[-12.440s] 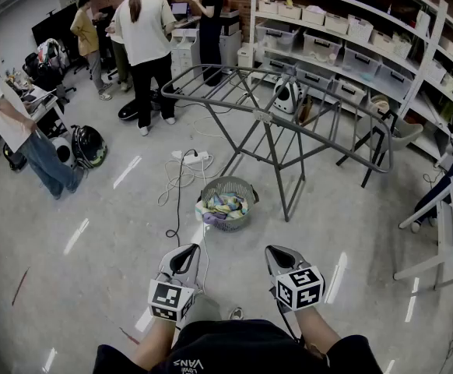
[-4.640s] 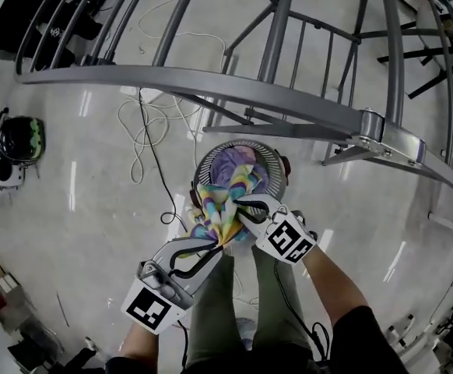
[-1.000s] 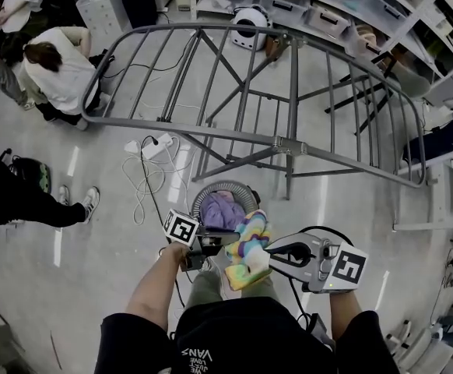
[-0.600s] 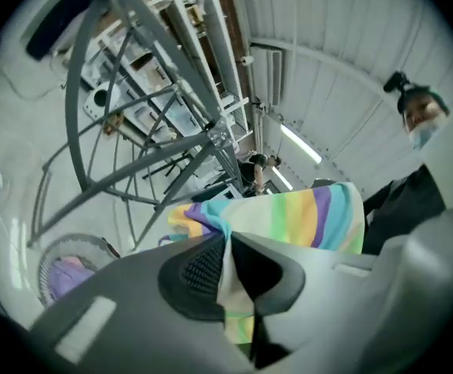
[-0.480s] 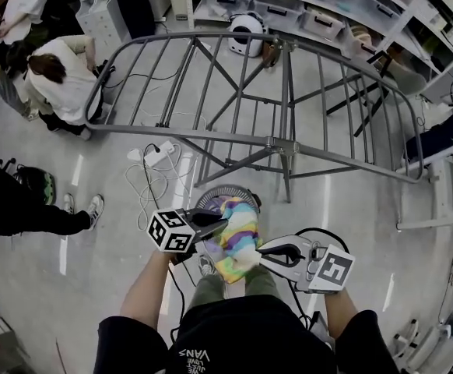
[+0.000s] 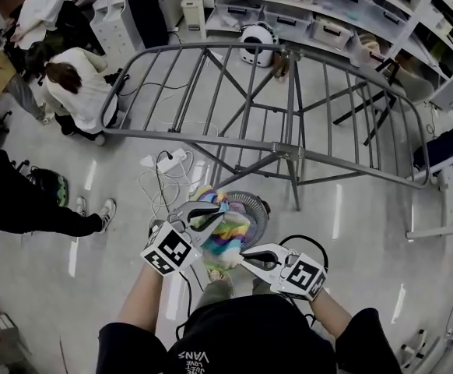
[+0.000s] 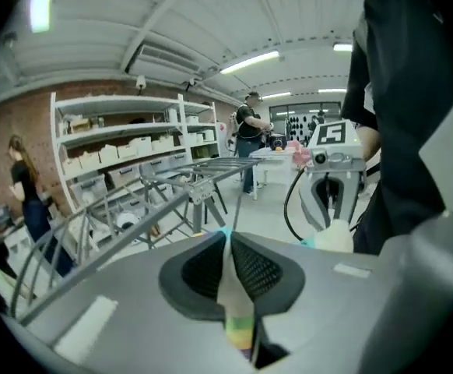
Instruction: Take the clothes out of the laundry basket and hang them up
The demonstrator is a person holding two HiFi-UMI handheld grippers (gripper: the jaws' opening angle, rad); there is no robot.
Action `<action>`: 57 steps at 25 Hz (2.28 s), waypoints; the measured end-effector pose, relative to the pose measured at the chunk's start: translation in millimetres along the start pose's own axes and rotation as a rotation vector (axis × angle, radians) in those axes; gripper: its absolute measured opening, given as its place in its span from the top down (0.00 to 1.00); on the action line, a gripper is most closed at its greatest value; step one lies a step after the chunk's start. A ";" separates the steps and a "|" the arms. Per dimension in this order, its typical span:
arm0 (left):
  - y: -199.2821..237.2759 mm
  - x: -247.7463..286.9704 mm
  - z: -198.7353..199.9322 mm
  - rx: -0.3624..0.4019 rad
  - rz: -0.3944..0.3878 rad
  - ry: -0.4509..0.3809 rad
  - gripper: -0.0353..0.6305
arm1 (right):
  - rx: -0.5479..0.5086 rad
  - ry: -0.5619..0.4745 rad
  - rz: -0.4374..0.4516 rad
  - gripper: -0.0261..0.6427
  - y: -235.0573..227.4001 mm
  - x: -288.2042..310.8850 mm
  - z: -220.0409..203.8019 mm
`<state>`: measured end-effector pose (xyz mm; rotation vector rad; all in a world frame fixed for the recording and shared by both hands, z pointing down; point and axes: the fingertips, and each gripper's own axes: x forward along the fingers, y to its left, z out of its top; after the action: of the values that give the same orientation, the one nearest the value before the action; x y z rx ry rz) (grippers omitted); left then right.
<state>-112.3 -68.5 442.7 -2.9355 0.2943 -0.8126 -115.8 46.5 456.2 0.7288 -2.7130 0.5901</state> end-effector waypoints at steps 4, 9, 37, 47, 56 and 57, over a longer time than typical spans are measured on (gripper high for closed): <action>6.0 -26.7 30.1 0.130 0.092 -0.021 0.92 | 0.012 -0.018 -0.019 0.94 -1.0 12.2 -0.1; 12.7 -51.5 53.4 0.274 0.192 -0.013 0.92 | 0.024 -0.018 -0.045 0.94 -8.2 24.5 1.7; 25.2 -109.4 128.2 0.473 0.316 -0.109 0.92 | 0.159 0.248 -0.239 0.57 -131.0 -18.0 -64.1; 1.1 -132.4 162.1 0.512 0.296 -0.195 0.92 | 0.138 -0.073 -0.093 0.57 -124.3 3.1 30.1; -1.8 -145.4 166.6 0.490 0.284 -0.191 0.92 | 0.123 -0.149 0.046 0.57 -116.8 37.5 66.5; -2.4 -144.5 165.9 0.485 0.283 -0.190 0.92 | 0.123 -0.156 0.068 0.57 -115.3 41.7 69.9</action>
<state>-147.7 -32.0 228.7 -2.4209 0.4181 -0.4783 -100.5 -93.5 445.7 0.7433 -2.8749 0.7511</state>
